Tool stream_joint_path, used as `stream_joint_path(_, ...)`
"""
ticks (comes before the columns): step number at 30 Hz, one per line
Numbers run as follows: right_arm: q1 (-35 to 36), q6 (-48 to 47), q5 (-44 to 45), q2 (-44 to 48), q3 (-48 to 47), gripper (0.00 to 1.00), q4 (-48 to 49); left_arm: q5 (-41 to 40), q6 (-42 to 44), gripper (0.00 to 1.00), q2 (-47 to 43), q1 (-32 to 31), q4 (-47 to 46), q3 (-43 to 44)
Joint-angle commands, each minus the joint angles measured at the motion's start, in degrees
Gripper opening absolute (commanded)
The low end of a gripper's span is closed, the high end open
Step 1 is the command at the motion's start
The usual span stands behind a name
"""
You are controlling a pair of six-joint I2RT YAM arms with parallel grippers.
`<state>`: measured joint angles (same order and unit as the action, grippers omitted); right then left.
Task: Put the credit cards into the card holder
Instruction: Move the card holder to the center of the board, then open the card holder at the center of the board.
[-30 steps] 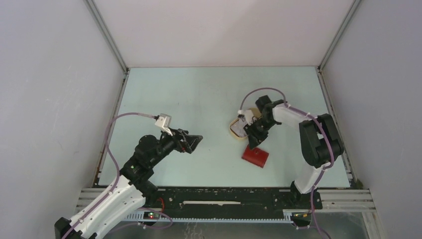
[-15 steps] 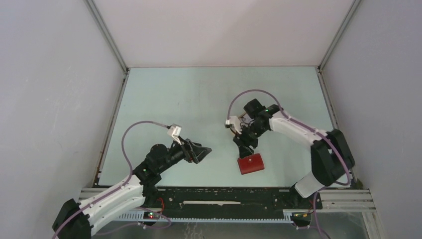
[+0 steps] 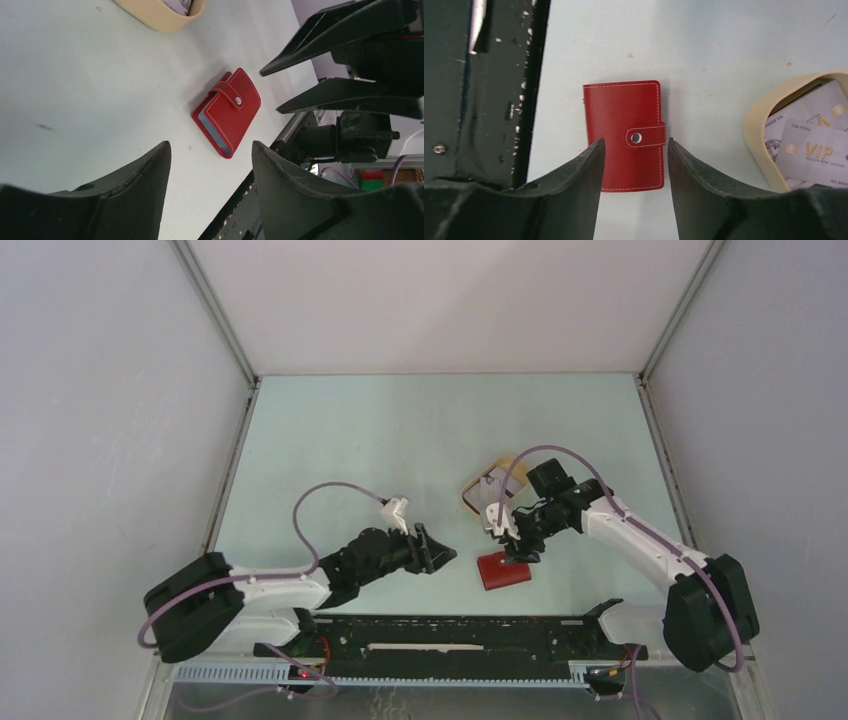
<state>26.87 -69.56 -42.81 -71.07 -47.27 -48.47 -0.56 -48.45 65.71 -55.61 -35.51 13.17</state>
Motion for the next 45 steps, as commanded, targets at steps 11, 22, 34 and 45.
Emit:
stream_joint_path(11,6.51,-3.75,11.97,-4.81,5.15,0.52,11.01,2.64,-8.45,0.48,23.97,-3.54,-12.96,12.43)
stream_joint_path(22,7.67,-3.73,13.89,-7.24,5.17,0.42,10.99,4.16,-9.55,0.45,29.94,-4.33,-13.36,14.84)
stream_joint_path(34,8.19,-3.33,13.91,-6.54,5.19,0.25,10.62,6.24,-10.00,0.41,35.00,-4.33,-13.36,17.62)
stream_joint_path(45,8.40,-1.61,12.49,-5.60,3.66,0.01,9.21,6.97,-8.77,0.20,37.33,-4.33,-13.36,18.79)
